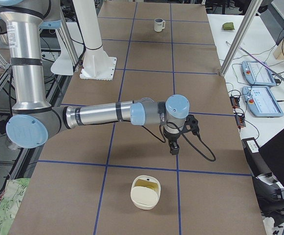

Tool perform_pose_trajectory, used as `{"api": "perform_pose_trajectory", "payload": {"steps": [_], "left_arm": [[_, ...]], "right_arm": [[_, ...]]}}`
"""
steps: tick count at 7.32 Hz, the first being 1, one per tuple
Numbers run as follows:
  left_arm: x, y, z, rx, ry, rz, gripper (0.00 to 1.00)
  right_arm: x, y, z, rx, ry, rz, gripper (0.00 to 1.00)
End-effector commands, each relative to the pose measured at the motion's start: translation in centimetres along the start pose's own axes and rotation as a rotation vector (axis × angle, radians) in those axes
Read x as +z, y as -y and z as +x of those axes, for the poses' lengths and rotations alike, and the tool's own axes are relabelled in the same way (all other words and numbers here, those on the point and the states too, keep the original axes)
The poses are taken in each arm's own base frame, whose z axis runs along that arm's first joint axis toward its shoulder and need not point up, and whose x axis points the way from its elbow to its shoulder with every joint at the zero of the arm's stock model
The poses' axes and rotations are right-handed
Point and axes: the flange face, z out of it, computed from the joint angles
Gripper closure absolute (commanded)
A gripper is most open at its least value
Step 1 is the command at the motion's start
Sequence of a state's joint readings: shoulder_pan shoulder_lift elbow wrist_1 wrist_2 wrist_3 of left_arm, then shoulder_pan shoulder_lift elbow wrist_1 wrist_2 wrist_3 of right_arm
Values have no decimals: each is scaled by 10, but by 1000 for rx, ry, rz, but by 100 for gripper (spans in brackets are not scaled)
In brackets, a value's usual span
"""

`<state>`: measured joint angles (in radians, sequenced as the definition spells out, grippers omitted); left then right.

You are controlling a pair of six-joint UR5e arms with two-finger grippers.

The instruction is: Left arm hands cup to right arm to dump lemon

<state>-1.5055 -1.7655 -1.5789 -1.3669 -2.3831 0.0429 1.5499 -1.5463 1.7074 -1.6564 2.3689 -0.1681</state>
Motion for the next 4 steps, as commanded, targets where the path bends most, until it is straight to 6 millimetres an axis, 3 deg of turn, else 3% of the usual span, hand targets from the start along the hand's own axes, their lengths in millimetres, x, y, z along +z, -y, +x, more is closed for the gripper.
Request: {"api": "perform_pose_trajectory", "payload": {"steps": [1, 4], "left_arm": [[-4, -5, 4, -16, 0, 12, 0], [-8, -8, 8, -7, -6, 19, 0]], "right_arm": [[5, -24, 9, 47, -35, -29, 0], [4, -25, -1, 48, 47, -11, 0]]}}
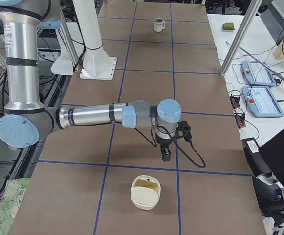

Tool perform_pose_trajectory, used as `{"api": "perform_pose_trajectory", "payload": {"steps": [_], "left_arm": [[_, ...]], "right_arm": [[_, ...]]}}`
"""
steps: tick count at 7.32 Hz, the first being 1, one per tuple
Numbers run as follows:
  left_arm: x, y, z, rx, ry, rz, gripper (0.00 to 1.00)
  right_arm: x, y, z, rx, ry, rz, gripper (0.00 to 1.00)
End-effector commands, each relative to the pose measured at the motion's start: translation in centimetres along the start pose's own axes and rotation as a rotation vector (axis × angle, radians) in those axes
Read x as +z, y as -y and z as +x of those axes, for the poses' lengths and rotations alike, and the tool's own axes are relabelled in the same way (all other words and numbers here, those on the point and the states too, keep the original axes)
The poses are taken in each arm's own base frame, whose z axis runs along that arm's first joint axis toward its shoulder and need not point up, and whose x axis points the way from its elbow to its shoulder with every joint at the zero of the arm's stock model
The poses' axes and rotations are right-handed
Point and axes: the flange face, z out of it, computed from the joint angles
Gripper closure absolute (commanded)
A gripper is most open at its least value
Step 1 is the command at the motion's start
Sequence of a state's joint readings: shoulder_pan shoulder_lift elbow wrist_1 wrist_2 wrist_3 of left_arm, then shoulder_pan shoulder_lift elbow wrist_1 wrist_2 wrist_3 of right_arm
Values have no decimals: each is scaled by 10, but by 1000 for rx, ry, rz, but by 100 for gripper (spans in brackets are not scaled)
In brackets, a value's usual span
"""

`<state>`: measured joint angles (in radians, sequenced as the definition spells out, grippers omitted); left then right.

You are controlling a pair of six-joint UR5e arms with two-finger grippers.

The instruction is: Left arm hands cup to right arm to dump lemon

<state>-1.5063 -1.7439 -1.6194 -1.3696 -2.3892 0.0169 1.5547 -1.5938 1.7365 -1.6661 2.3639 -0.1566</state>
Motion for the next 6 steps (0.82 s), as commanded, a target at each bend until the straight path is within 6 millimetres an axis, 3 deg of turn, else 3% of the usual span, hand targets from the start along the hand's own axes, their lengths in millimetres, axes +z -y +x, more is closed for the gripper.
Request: {"api": "perform_pose_trajectory", "payload": {"steps": [1, 2, 4, 6], "left_arm": [[-2, -6, 1, 7, -2, 6, 0], [3, -24, -3, 8, 4, 9, 0], [-3, -21, 7, 38, 7, 30, 0], [-4, -20, 10, 49, -3, 36, 0]], "right_arm": [[5, -7, -7, -8, 54, 5, 0], [19, -3, -19, -46, 35, -18, 0], [6, 10, -46, -152, 23, 47, 0], [4, 8, -47, -164, 16, 52, 0]]}}
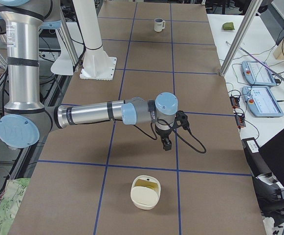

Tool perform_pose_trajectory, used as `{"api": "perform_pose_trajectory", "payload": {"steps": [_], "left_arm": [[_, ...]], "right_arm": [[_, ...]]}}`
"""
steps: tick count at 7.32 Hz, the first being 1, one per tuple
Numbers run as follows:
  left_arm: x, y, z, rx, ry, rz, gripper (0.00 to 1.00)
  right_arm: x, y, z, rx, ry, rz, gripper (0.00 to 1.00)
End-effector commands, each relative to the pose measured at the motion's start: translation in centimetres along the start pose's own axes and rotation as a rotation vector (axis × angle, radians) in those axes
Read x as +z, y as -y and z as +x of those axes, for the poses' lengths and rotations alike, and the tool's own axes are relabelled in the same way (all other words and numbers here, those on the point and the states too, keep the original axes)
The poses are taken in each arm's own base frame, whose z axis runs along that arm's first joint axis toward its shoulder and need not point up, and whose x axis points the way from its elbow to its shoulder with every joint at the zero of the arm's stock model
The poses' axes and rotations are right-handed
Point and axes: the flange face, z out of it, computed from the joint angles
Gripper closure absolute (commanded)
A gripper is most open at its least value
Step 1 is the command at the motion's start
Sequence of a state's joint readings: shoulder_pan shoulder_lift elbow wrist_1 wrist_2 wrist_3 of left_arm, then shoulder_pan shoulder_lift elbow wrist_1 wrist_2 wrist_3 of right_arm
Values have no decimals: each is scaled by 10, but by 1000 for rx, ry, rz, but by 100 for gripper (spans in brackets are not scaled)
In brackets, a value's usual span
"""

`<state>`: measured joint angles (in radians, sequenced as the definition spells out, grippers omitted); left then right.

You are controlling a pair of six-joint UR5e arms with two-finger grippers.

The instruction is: Left arm hands cup to right arm to dump lemon

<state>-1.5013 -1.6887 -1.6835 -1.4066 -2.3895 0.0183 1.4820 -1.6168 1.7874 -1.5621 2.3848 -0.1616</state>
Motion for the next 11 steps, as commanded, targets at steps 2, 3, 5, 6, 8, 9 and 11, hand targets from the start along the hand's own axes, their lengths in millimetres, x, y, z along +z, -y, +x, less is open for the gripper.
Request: {"api": "perform_pose_trajectory", "payload": {"steps": [2, 3, 5, 6, 8, 9, 11], "left_arm": [[-5, -2, 5, 17, -3, 17, 0], [-17, -6, 16, 40, -2, 42, 0], [-20, -24, 21, 50, -1, 49, 0], [-13, -25, 13, 30, 0, 34, 0], [26, -28, -30, -66, 7, -48, 0], [34, -30, -38, -94, 1, -67, 0], [49, -33, -53, -121, 0, -95, 0]], "right_arm": [[-9, -7, 6, 8, -18, 14, 0], [-12, -21, 17, 40, -22, 19, 0], [-19, -51, 13, 63, -3, 30, 0], [-16, -54, 14, 74, 5, 20, 0], [0, -52, 25, 116, 33, -6, 0], [6, -50, 22, 104, 20, -23, 0], [20, -41, 18, 109, -51, -77, 0]]}}
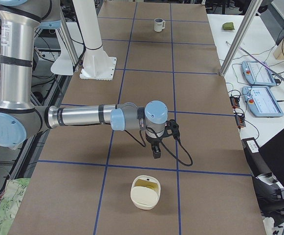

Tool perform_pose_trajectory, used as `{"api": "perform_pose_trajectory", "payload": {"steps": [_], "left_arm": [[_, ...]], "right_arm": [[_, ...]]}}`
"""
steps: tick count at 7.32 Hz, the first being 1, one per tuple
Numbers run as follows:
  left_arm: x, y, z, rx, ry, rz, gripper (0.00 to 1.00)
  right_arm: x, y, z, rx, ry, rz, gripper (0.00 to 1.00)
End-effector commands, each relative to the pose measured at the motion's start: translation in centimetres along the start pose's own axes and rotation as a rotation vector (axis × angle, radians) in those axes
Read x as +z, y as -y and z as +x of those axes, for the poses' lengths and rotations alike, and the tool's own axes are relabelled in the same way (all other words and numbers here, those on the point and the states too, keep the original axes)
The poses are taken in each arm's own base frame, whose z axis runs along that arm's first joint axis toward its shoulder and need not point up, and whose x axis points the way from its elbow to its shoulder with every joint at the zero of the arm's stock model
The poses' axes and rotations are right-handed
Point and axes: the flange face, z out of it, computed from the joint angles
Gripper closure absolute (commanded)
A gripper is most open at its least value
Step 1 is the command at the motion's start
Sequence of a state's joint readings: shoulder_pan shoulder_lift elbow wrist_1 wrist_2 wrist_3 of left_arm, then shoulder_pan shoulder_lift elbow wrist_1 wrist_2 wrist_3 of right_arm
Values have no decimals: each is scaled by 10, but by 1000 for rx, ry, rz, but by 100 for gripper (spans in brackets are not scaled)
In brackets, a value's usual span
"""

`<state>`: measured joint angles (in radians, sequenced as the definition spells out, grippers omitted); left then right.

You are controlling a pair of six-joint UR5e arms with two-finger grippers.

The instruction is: Left arm hands cup to right arm to dump lemon

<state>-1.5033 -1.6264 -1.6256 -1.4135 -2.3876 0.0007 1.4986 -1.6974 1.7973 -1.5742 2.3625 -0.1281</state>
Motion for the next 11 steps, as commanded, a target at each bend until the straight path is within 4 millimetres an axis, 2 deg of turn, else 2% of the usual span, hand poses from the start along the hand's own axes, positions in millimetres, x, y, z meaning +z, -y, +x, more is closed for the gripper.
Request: {"api": "perform_pose_trajectory", "payload": {"steps": [1, 3, 6, 9, 11], "left_arm": [[6, 0, -8, -17, 2, -12, 0], [2, 0, -3, -11, -5, -6, 0], [0, 2, 6, -16, -47, 2, 0], [-6, 6, 11, -8, -47, 13, 0], [-6, 6, 10, -5, -39, 14, 0]], "right_arm": [[9, 2, -2, 27, -15, -43, 0], [10, 3, -2, 167, -7, -45, 0], [11, -1, -1, 155, -11, -43, 0], [7, 3, -1, 141, -53, -37, 0], [7, 3, 1, 111, -91, -40, 0]]}}
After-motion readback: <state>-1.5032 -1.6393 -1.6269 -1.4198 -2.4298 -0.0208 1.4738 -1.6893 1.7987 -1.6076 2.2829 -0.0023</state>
